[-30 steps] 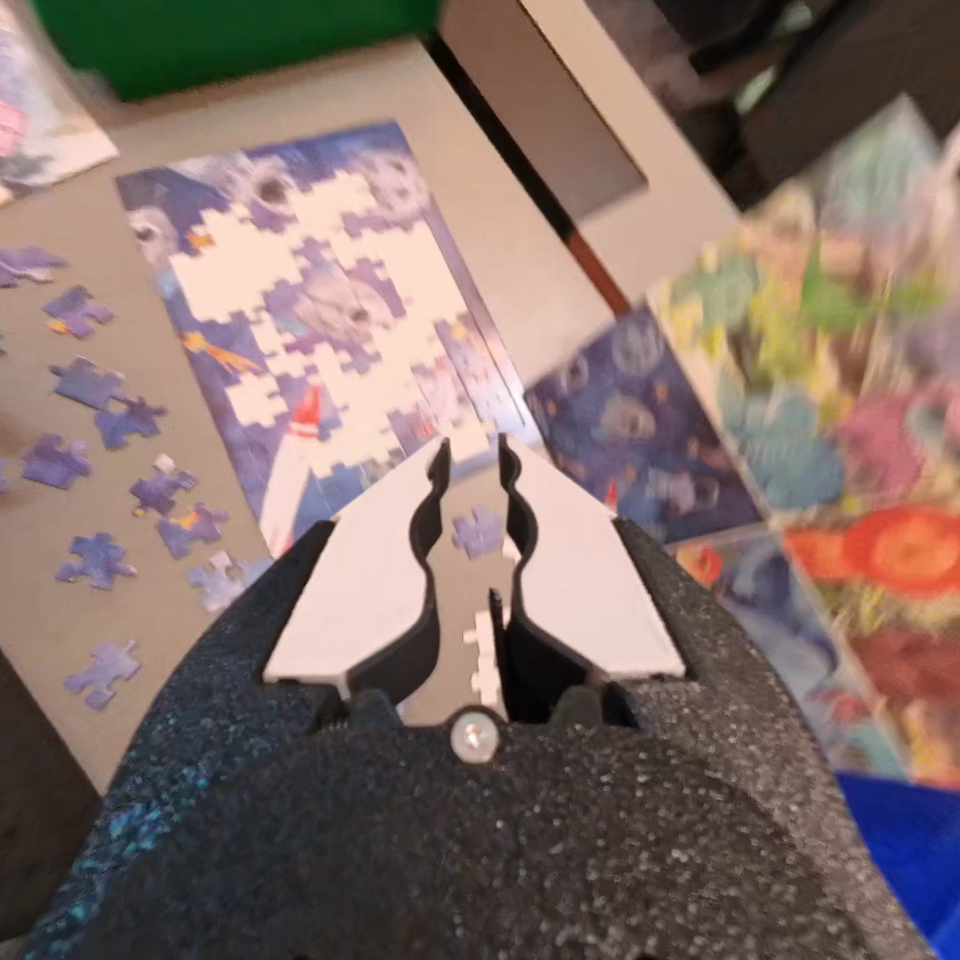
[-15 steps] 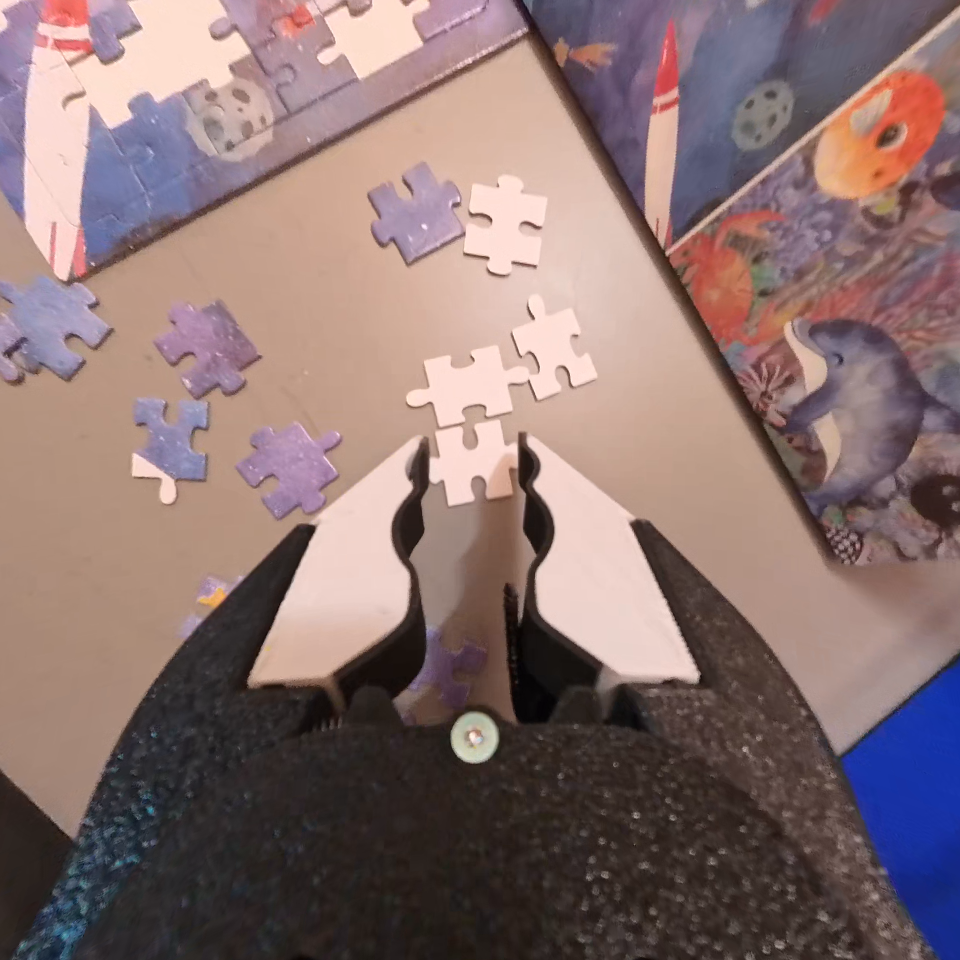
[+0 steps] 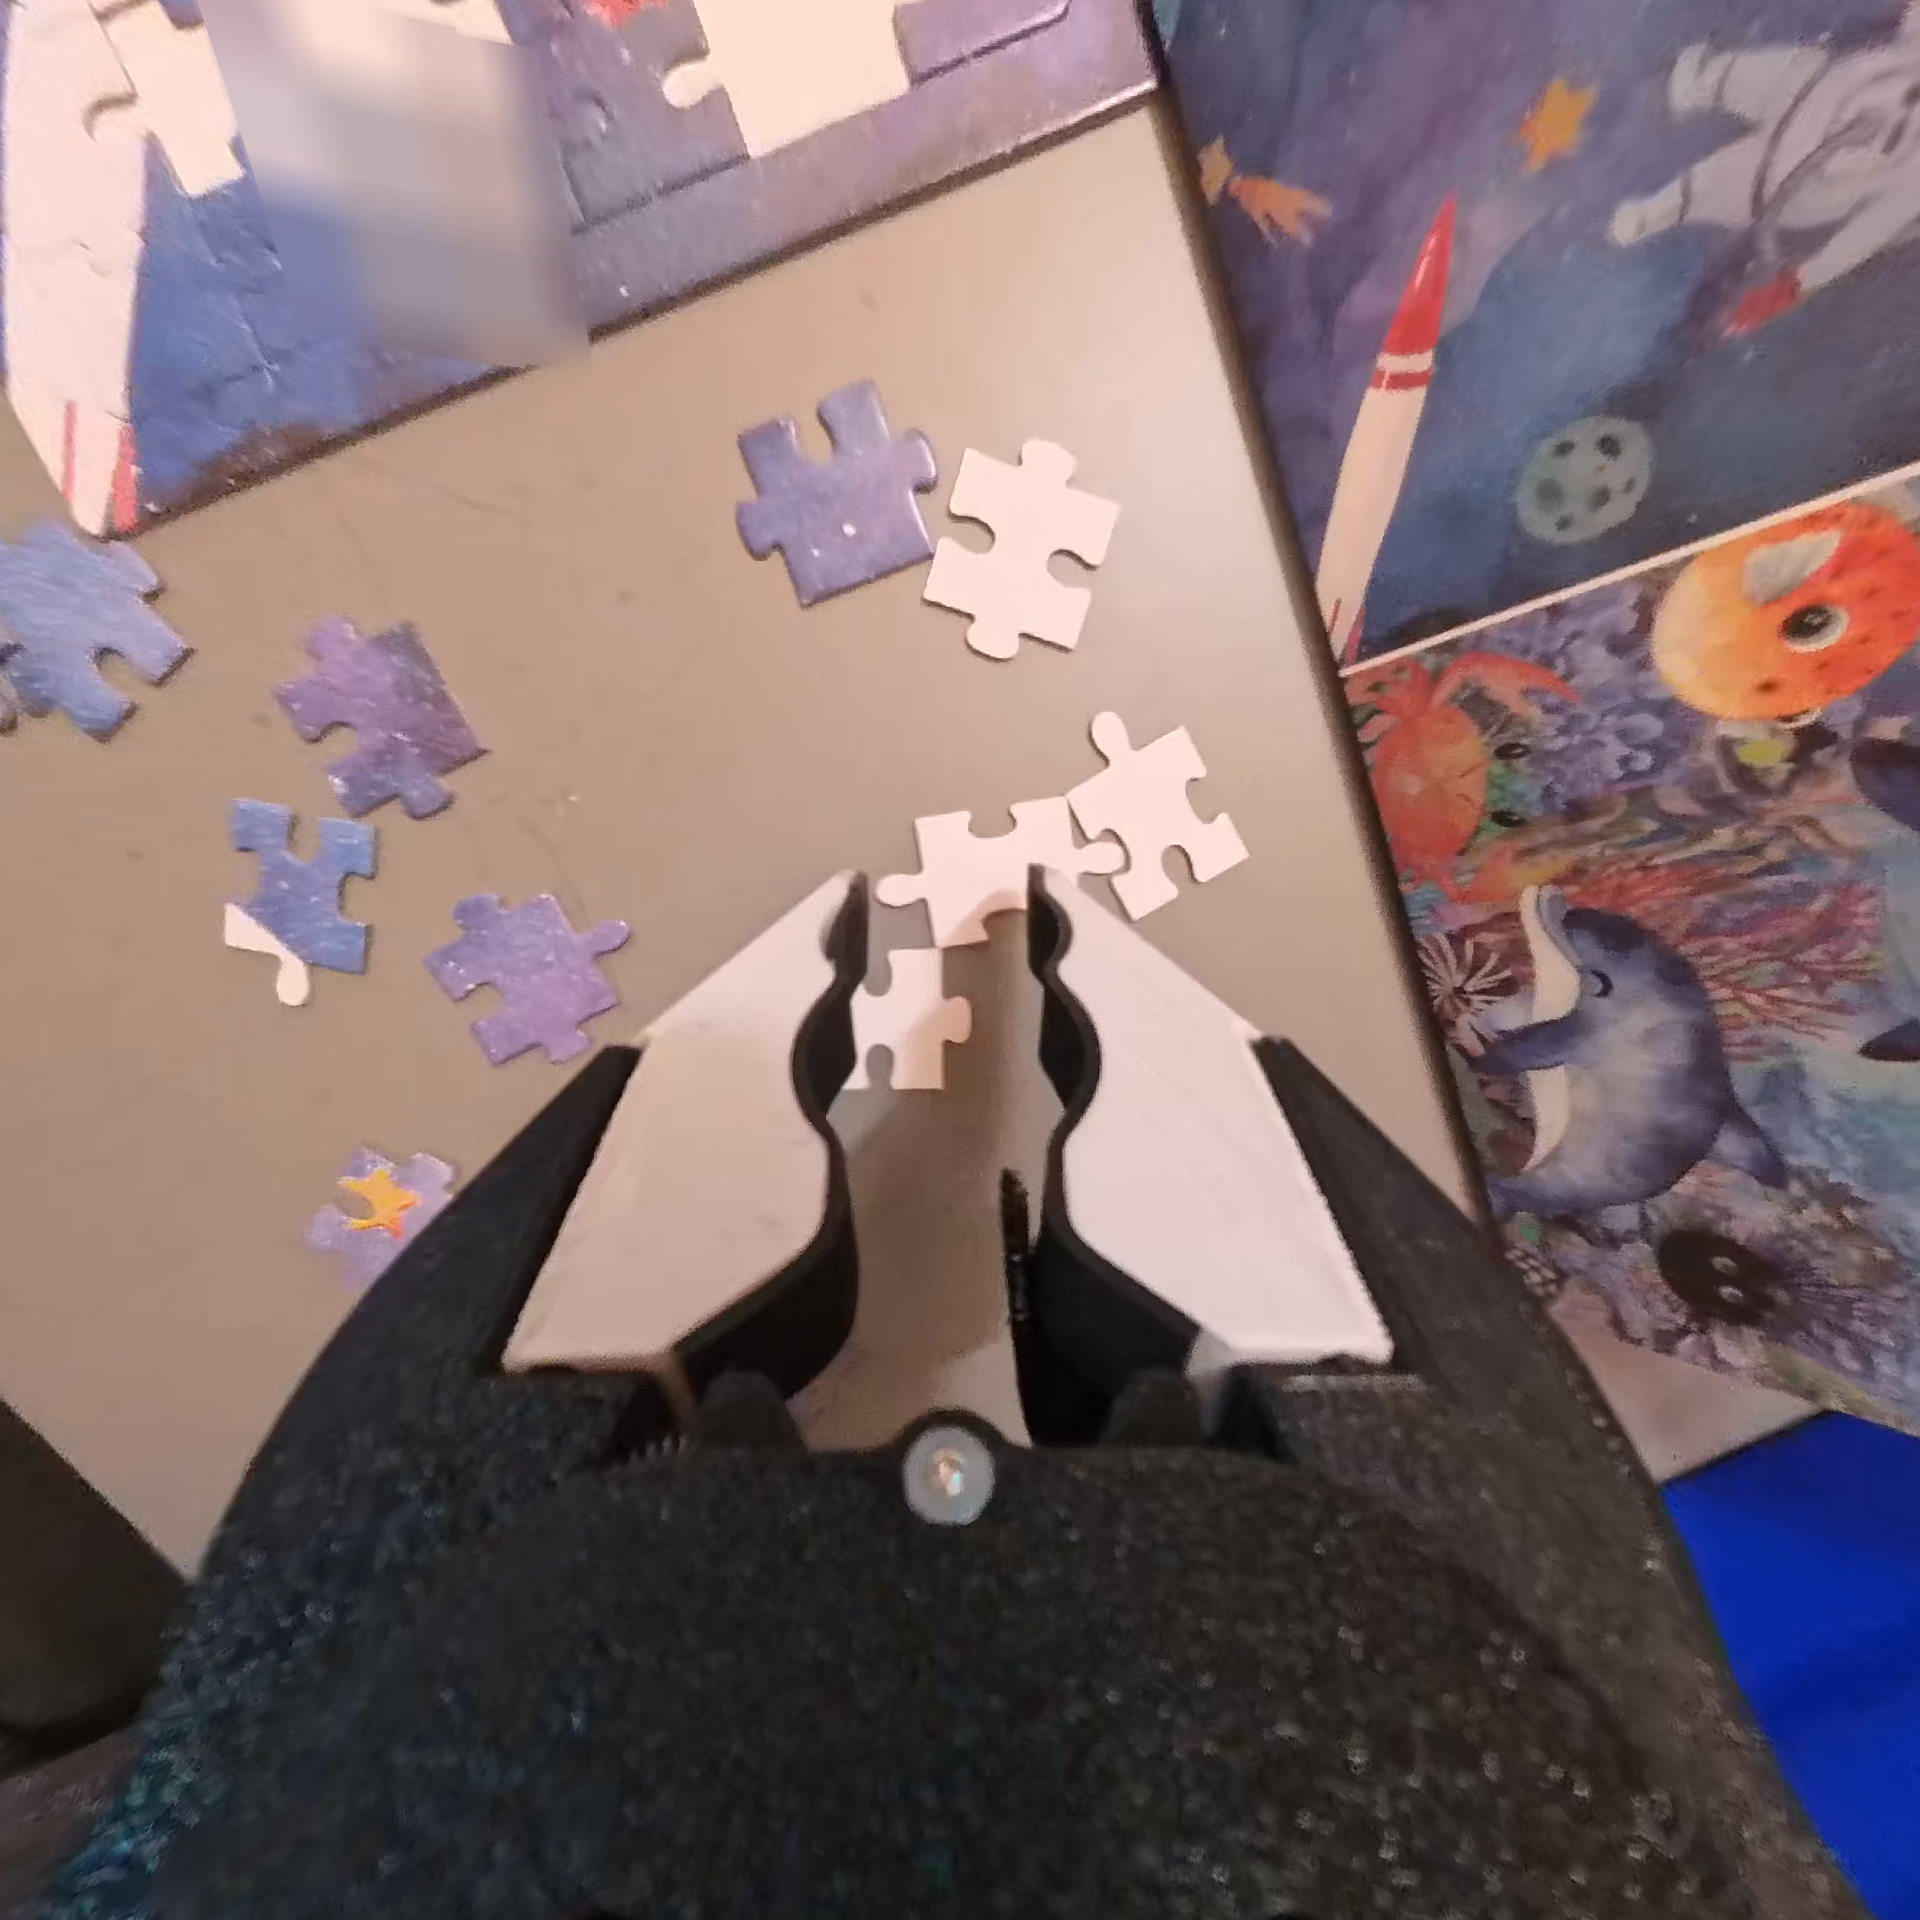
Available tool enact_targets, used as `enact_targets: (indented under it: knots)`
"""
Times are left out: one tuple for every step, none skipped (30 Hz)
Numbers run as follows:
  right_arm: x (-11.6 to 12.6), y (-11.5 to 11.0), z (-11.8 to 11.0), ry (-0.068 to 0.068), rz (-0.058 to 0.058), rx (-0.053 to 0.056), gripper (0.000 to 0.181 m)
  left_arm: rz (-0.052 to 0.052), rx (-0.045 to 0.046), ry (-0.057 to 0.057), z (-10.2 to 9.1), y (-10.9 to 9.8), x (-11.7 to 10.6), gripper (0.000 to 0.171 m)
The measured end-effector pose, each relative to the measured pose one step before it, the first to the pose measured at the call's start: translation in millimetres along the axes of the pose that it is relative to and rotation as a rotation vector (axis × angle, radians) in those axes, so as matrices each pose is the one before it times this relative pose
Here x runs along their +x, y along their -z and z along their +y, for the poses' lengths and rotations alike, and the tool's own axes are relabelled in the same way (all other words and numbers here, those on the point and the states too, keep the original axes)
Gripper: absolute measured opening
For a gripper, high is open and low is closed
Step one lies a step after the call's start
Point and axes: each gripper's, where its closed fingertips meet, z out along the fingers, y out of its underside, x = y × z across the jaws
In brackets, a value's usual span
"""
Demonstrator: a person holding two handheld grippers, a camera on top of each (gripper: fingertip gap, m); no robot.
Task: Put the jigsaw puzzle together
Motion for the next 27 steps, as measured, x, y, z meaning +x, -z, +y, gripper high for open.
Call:
enact_targets:
  knots:
    - [3.70,-0.26,2.37,0.0124,0.0173,-0.0113,0.031,0.0006,-0.00296,-0.0005,0.55,-0.53,0.02,0.018]
    - [2.07,-0.83,1.35,0.0053,0.0023,-0.0069,0.031,0.0016,-0.00425,-0.0010,0.84,-0.91,0.27,0.018]
    - [0.60,-1.12,1.30,0.0032,-0.0090,-0.0052,0.031,0.0023,-0.00564,-0.0012,0.88,-1.04,0.61,0.018]
    - [2.16,-1.18,1.48,0.0008,-0.0014,-0.0057,0.031,0.0029,-0.00546,-0.0016,0.95,-0.93,0.59,0.018]
    - [2.66,-1.36,2.26,0.0010,0.0011,-0.0091,0.032,0.0035,-0.00376,-0.0011,0.71,-0.64,0.62,0.018]
    - [2.82,-0.68,2.75,-0.0027,0.0020,-0.0088,0.033,0.0041,-0.00266,0.0005,0.52,-0.33,0.58,0.018]
    - [0.61,-0.51,0.91,-0.0066,-0.0138,0.0021,0.034,0.0039,-0.00262,0.0019,0.47,-0.36,0.52,0.018]
    - [-2.16,-1.05,-0.95,-0.0056,-0.0263,0.0083,0.034,0.0022,-0.00169,0.0021,0.46,-0.35,0.32,0.018]
    - [-1.65,-2.13,0.31,0.0020,-0.0130,-0.0042,0.034,0.0013,0.00014,0.0015,0.21,-0.20,0.08,0.018]
    - [0.19,-2.22,1.32,0.0081,0.0040,-0.0128,0.034,0.0020,0.00039,0.0017,0.03,-0.24,0.10,0.018]
    - [-1.78,0.25,-2.94,0.0054,-0.0038,0.0108,0.034,0.0025,-0.00187,0.0026,0.48,-0.26,0.06,0.018]
    - [-2.24,-0.96,-0.30,0.0076,-0.0082,-0.0089,0.034,0.0029,-0.00484,0.0031,0.73,-0.48,0.14,0.018]
    - [-0.10,-0.38,-0.57,0.0047,0.0028,-0.0056,0.034,0.0028,-0.00586,0.0021,0.91,-0.66,0.24,0.018]
    - [0.00,-0.34,0.12,0.0000,-0.0030,-0.0105,0.034,0.0010,-0.00275,-0.0005,0.49,-0.49,0.33,0.018]
    - [0.35,-0.10,0.03,-0.0008,-0.0016,-0.0040,0.033,-0.0009,0.00092,-0.0026,-0.06,-0.18,0.22,0.018]
    - [0.51,-0.05,-0.21,-0.0049,-0.0007,-0.0006,0.031,-0.0015,0.00108,-0.0026,-0.06,0.23,0.05,0.018]
    - [0.24,0.04,-0.42,-0.0052,-0.0006,0.0017,0.031,-0.0008,0.00021,-0.0009,-0.01,0.40,-0.26,0.018]
    - [0.03,0.28,0.02,0.0006,0.0013,0.0059,0.031,0.0002,0.00044,0.0006,-0.10,0.08,-0.09,0.018]
    - [-0.05,0.12,-0.14,-0.0020,-0.0016,0.0108,0.031,-0.0003,0.00033,0.0008,0.00,-0.06,-0.15,0.018]
    - [-0.88,1.20,-1.18,-0.0039,-0.0088,0.0251,0.031,-0.0011,0.00030,0.0006,-0.09,-0.04,-0.25,0.018]
    - [-3.49,-1.36,-6.78,-0.0138,-0.0262,0.0440,0.031,-0.0006,0.00099,0.0002,-0.20,0.16,-0.01,0.018]
    - [-4.12,4.90,-5.97,-0.0192,-0.0401,0.0602,0.031,0.0004,0.00060,0.0000,0.04,0.03,0.08,0.018]
    - [-7.72,7.29,-10.14,-0.0184,-0.0582,0.0843,0.031,0.0010,0.00016,0.0003,-0.05,-0.09,0.11,0.018]
    - [-13.52,9.32,-15.65,-0.0132,-0.0860,0.1135,0.031,0.0014,0.00118,0.0013,-0.28,0.07,-0.09,0.018]
    - [-21.20,10.71,-21.77,-0.0095,-0.1267,0.1470,0.031,0.0025,0.00199,0.0028,-0.46,0.18,-0.06,0.018]
    - [-25.87,10.28,-26.40,-0.0115,-0.1513,0.1717,0.031,0.0033,0.00208,0.0043,-0.39,0.03,0.15,0.018]
    - [-28.94,7.59,-27.07,-0.0178,-0.1703,0.1752,0.030,0.0026,0.00298,0.0047,-0.48,0.19,0.11,0.018]
